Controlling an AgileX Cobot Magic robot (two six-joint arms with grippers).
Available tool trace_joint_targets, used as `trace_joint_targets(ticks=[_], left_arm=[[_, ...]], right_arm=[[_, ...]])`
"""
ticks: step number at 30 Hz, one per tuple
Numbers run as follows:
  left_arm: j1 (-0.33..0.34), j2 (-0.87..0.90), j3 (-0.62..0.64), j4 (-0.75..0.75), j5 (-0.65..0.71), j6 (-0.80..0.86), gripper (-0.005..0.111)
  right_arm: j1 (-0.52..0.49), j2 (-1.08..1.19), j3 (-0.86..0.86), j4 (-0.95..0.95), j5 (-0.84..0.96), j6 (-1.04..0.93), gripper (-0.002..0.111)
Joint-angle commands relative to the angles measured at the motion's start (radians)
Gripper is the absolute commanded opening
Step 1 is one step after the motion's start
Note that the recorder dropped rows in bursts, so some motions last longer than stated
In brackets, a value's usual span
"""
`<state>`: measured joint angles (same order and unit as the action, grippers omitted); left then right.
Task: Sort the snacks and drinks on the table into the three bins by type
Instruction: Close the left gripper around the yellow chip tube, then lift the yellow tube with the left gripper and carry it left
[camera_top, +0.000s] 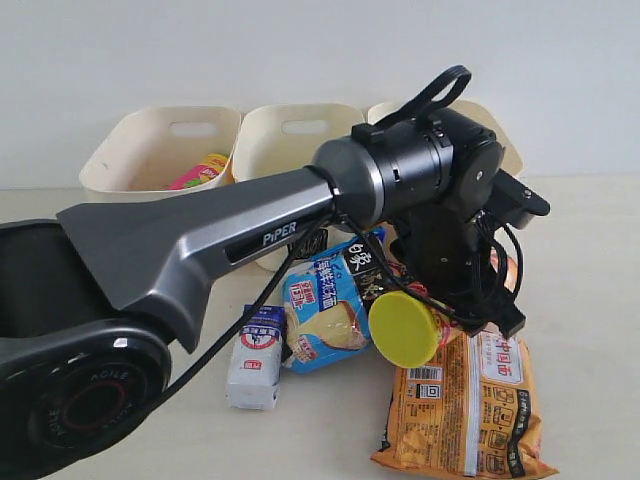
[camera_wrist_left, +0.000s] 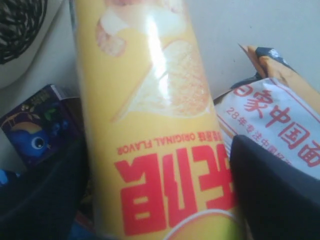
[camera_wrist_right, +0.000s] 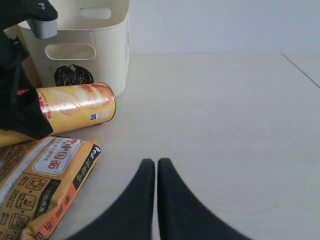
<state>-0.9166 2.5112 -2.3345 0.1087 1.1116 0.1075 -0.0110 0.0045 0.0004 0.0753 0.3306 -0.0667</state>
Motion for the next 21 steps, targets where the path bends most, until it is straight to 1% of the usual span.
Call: trace_joint_targets(ticks=[1,2,7,14,17,21], left_arm=[[-0.003,0.011,-0.004,0.000,0.018,0.031,0.012],[-0.003,0.009,-0.004,0.000,0.018,0.051,0.005],[-0.003,-0.021,-0.004,-0.008,0.008,0.067,0.004],[-0.003,-0.156,-0.004,-0.070,-0.006,0.111,0.004],[-0.003,-0.210,-0.004,-0.099,0.025,0.111,0.004],[-0.003,-0.271,-0.004,-0.101,0.069,0.106,0.004]], right_arm=[[-0.008,-0.005,0.000,-0.005,-0.008,0.001,0.000],[-0.008,-0.005,0.000,-0.005,-0.008,0.001,0.000],[-0.008,-0.005,0.000,-0.005,-0.008,0.001,0.000],[-0.008,-0.005,0.000,-0.005,-0.008,0.001,0.000],[-0.008,-0.005,0.000,-0.005,-0.008,0.001,0.000],[-0.008,-0.005,0.000,-0.005,-0.008,0.001,0.000]])
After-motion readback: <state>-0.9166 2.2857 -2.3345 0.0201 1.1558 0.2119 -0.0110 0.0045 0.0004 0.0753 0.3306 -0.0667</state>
